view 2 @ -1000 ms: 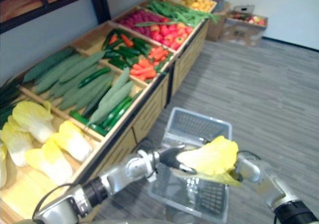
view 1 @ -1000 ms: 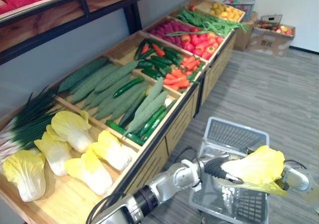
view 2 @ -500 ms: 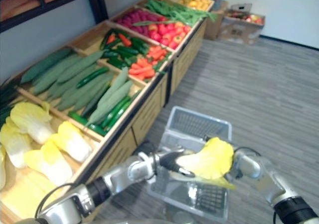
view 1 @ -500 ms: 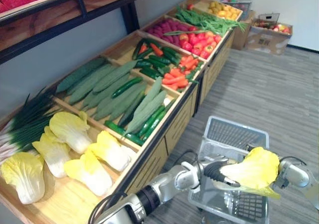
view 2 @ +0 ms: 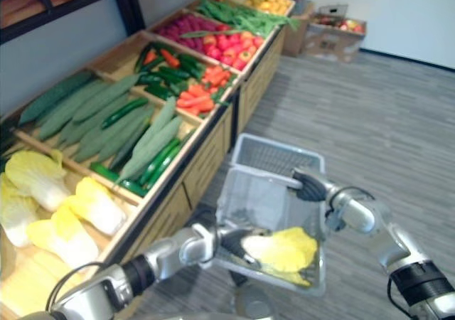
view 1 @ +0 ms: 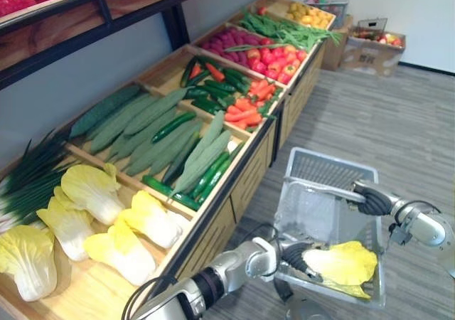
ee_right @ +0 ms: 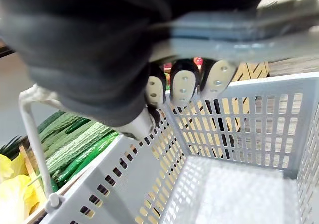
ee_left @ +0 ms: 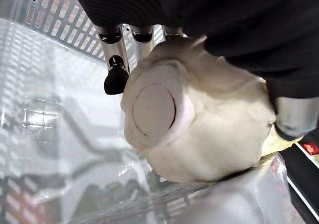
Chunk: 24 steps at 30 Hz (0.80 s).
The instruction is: Pick vegetable in the basket
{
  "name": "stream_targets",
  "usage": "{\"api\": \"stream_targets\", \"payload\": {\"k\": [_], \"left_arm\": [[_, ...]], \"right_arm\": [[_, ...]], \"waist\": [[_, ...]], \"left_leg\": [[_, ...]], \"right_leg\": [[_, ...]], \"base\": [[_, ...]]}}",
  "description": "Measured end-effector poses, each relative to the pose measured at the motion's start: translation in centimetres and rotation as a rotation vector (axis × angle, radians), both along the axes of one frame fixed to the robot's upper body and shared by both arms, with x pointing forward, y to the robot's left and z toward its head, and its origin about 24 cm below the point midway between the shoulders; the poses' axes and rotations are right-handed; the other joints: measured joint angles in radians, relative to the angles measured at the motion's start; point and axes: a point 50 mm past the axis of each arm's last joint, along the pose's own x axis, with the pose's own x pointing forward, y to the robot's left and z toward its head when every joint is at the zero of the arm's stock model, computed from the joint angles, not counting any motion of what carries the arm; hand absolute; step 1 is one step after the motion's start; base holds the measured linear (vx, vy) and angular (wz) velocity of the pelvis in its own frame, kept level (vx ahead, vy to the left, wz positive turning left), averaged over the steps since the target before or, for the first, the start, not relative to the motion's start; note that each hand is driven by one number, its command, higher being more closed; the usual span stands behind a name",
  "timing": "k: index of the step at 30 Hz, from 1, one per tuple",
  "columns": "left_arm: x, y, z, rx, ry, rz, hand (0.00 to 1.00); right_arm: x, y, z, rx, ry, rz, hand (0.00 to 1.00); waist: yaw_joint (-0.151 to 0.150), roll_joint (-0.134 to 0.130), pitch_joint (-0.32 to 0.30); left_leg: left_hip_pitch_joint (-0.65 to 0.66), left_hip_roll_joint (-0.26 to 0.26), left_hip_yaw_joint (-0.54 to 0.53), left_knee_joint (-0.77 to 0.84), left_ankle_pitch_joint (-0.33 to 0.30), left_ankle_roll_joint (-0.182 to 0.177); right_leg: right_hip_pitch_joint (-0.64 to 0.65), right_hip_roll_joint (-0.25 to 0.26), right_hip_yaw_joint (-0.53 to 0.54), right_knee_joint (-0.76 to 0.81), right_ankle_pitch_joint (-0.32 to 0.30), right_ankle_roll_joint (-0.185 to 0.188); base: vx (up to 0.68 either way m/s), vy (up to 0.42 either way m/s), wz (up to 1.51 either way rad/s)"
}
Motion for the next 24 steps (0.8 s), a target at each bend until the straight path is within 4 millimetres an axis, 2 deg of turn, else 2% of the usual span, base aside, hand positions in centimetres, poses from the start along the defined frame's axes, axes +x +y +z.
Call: {"api": "stream_targets", "payload": {"k": [5, 10, 12, 16, 18, 20, 24], "left_arm": [[0.1, -0.2, -0.1, 0.009, -0.008, 0.016, 0.00], [0.7, -0.4, 0.7, -0.036, -0.030, 0.049, 0.00], [0.7, -0.6, 2.0, -0.088, -0.057, 0.044, 0.00], [-0.9, -2.6, 7.4, -0.359, -0.118, -0.046, 0.00], [-1.9, -3.0, 9.5, -0.474, -0.128, -0.089, 0.00], [-2.7, -3.1, 11.1, -0.555, -0.142, -0.133, 0.00], [-4.0, -2.8, 12.4, -0.615, -0.155, -0.190, 0.00]], "right_arm": [[0.0, -0.1, 0.1, 0.007, -0.001, -0.005, 1.00], [0.2, -0.5, 0.7, 0.014, -0.016, -0.022, 1.00], [0.1, -0.8, 0.8, 0.036, -0.031, -0.046, 1.00], [-0.3, -1.2, 0.4, 0.059, -0.027, -0.078, 1.00], [-0.3, -0.9, -0.1, 0.076, -0.021, -0.086, 1.00], [-0.4, -0.6, -0.9, 0.076, -0.013, -0.096, 1.00], [-0.7, -0.9, -2.7, 0.084, 0.012, -0.157, 1.00]], "waist": [[0.000, 0.000, 0.000], [0.002, 0.001, -0.001], [0.001, 0.002, -0.001], [0.032, 0.009, -0.005], [0.034, 0.007, -0.006], [0.037, 0.002, -0.012], [0.056, -0.006, -0.019]], "left_leg": [[-0.001, -0.007, -0.006, -0.011, 0.001, 0.002], [-0.003, -0.011, -0.013, -0.015, 0.002, 0.003], [-0.014, -0.010, -0.034, -0.015, 0.004, 0.006], [-0.020, -0.009, -0.050, -0.016, 0.009, 0.013], [-0.024, -0.008, -0.070, -0.017, 0.011, 0.016], [-0.038, -0.009, -0.100, -0.017, 0.014, 0.022], [-0.072, -0.012, -0.163, -0.018, 0.025, 0.038]], "right_leg": [[0.000, -0.004, -0.002, -0.001, 0.000, 0.000], [0.001, -0.010, -0.011, -0.001, 0.000, 0.000], [0.001, -0.019, -0.028, -0.001, 0.000, 0.001], [0.006, -0.028, -0.050, 0.000, 0.000, 0.001], [0.014, -0.037, -0.072, 0.000, 0.000, 0.001], [0.017, -0.052, -0.099, 0.000, 0.000, 0.001], [0.017, -0.079, -0.151, 0.000, -0.001, 0.001]], "base": [[0.00, 0.000, 0.00], [-0.01, -0.002, 0.06], [-0.02, -0.020, 0.22], [-0.04, -0.033, 0.16], [-0.05, -0.045, 0.28], [-0.07, -0.054, 0.38], [-0.07, -0.058, 0.47]]}}
